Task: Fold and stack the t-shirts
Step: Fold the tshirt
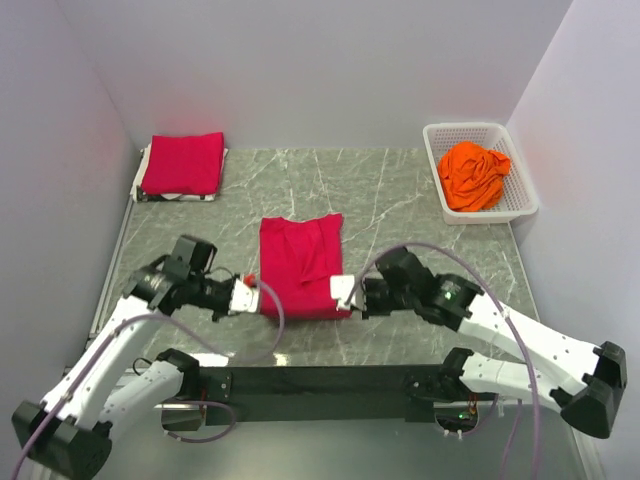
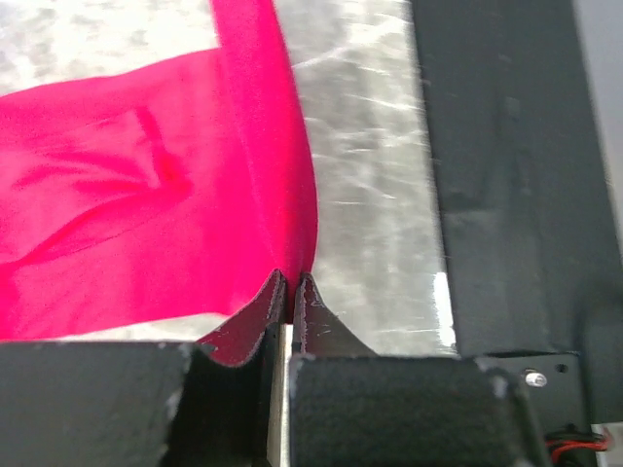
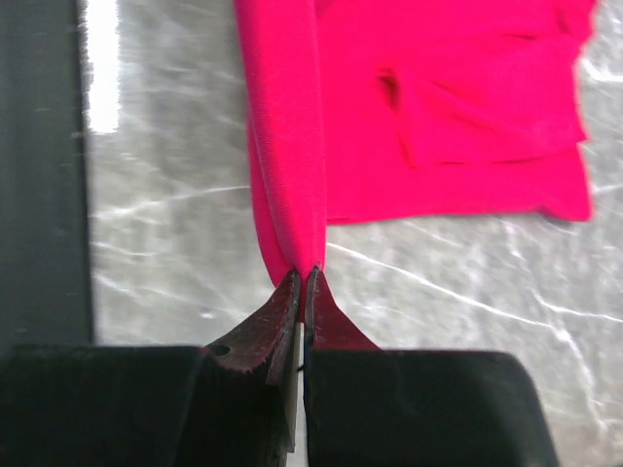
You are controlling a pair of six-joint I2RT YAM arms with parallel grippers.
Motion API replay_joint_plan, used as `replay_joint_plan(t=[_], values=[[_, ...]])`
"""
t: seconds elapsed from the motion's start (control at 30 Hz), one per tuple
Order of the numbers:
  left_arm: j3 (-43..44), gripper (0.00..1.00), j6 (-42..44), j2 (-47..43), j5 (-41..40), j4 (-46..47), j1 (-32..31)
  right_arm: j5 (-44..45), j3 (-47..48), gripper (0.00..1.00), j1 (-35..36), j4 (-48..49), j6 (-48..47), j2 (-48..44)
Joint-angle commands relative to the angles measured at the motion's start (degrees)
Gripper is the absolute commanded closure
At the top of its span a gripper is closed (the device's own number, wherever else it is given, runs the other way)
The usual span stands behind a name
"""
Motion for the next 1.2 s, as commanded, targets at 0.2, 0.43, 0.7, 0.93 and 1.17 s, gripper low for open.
replay_joint_plan(t=[0.2,0.43,0.7,0.93,1.17], values=[[20.3,0.99,12.7,25.4,8.8,-7.4,13.3,-9.4,18.7,1.00,-13.8,-6.9,-14.0,16.2],[42.6,0.99,13.6,48.5,9.8,-12.5,18.1,-13.5,38.4,1.00,-23.0,-12.0,-20.4,37.1],[60.8,0.95,4.0,72.2,7.5,-6.2,18.8,-12.8,57.5,1.00,-27.1,-14.5,-22.3,61.9],[64.9,0.85,-8.6,81.6,2.4,6.5,16.9,-8.9,62.5,1.00,-27.5,-13.1,-21.5,71.2],[67.1,0.65,-12.3,82.6,2.0,4.4,16.7,-4.7,65.5,0.65,-28.0,-10.3,-14.4,73.2]])
